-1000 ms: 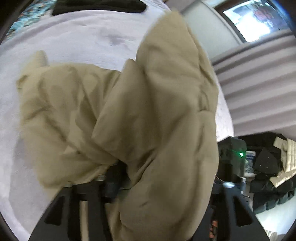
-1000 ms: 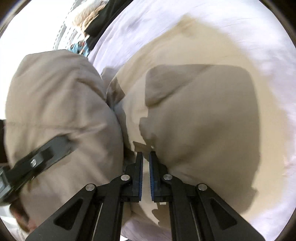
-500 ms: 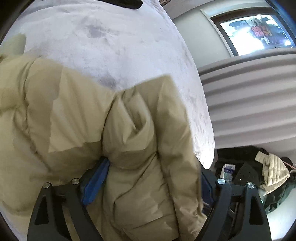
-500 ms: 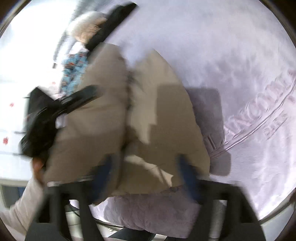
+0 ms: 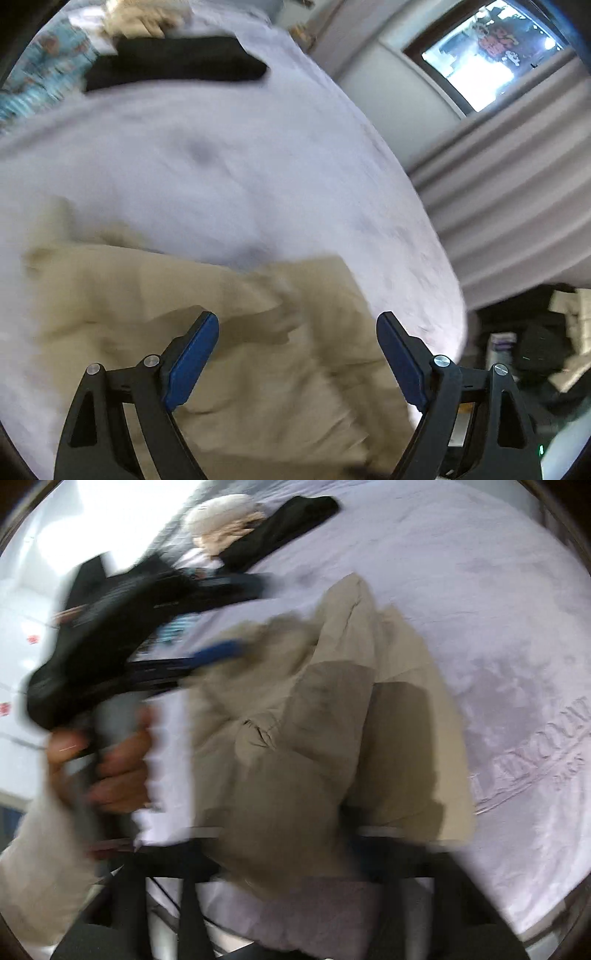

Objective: Fold large clothes

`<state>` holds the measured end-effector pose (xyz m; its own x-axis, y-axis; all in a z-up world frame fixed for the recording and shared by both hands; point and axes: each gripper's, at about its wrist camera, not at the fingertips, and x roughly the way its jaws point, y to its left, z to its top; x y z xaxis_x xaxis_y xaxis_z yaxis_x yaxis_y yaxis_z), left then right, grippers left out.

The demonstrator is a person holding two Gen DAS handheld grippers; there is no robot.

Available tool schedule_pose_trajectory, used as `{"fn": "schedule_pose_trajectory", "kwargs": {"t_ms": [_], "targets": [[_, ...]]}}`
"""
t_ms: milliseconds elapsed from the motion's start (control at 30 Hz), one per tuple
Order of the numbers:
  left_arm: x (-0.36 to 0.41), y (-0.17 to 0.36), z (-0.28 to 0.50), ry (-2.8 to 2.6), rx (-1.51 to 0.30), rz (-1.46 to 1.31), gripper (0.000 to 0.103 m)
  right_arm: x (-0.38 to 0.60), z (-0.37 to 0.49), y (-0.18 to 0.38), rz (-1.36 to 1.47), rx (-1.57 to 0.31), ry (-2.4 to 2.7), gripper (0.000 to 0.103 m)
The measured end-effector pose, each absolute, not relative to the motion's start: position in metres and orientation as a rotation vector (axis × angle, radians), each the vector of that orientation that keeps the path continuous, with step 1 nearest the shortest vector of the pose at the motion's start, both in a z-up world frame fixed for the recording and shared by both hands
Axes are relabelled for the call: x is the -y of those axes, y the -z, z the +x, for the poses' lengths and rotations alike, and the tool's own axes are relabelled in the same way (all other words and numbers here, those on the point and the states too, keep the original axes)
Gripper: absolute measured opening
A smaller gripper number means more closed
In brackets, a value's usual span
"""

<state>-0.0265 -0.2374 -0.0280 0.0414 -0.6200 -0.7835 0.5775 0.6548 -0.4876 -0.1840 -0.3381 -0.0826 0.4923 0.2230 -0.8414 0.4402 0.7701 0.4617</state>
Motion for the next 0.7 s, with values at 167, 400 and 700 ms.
{"fn": "schedule_pose_trajectory", "kwargs": {"t_ms": [167,400,700], "targets": [[0.177,0.037,0.001,0.737,-1.122,0.075,0.087,0.351,-0.202,0.094,0.705,-1.078,0.286,0.018],[0.181,0.095,-0.003,0.690,-1.213,0.135,0.087,0.341,-0.214,0.106,0.672,-1.077,0.387,0.018],[0.238,0.107,-0.021,0.659,-1.203,0.226,0.087,0.383,-0.229,0.140,0.793,-1.157,0.422,0.025]]}}
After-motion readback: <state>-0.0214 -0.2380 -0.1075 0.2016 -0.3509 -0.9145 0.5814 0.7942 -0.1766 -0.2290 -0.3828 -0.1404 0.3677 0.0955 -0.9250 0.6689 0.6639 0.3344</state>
